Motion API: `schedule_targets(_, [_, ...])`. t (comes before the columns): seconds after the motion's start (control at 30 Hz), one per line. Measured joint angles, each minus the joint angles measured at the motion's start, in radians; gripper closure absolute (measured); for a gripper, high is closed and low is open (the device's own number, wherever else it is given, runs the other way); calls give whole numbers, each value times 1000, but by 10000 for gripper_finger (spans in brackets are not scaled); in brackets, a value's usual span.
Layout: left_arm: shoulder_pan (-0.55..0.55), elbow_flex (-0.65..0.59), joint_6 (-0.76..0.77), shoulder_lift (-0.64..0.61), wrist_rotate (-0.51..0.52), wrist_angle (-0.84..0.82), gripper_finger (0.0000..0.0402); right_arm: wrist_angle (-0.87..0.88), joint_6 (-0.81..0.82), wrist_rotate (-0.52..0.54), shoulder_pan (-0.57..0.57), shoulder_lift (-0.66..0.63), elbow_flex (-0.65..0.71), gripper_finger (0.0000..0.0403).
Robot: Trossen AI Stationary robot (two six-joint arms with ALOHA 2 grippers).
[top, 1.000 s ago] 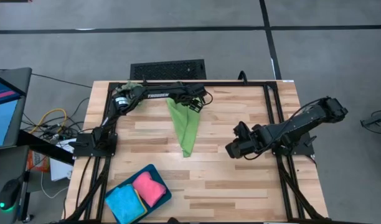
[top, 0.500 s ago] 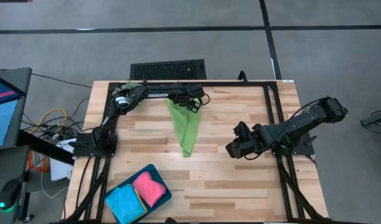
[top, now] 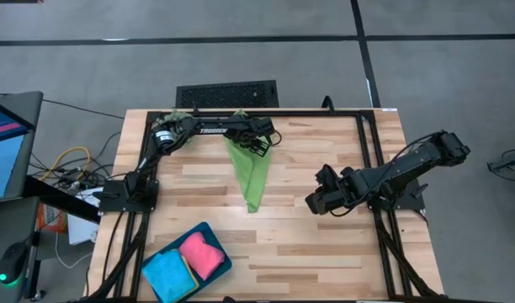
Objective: Fold microfiber towels
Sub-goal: Fold the green microfiber towel
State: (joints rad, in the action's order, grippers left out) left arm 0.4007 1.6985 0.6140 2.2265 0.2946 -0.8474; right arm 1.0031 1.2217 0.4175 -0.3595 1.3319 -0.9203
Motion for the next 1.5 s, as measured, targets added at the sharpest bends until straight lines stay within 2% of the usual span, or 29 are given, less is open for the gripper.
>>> schedule_targets(0.3, [-2,21,-53,0,-1,0,379,3,-1,0,0,0,0,272])
schedule_targets(0.37, [-5,36,-64,0,0,-8,394,8,-1,3,0,0,0,272])
schedule_targets(0.6, [-34,151,-110,0,-5,-179,399,7,-10,3,1,-1,0,272])
schedule_targets(0.7, [-67,217,-147,0,-41,-276,399,-5,-47,-3,10,-5,0,272])
schedule_targets(0.87, [-160,323,-175,-3,-59,-445,400,-22,-123,-24,49,-31,0,272])
schedule_targets(1.03, [-287,361,-185,-32,-53,-550,400,-24,-234,-27,97,-67,0,272])
schedule_targets(1.23, [-431,361,-185,-68,-40,-617,400,-95,-529,-26,167,-102,0,272])
schedule_targets(1.5, [-594,361,-131,-76,-13,-638,400,-363,-1038,-38,253,-71,0,266])
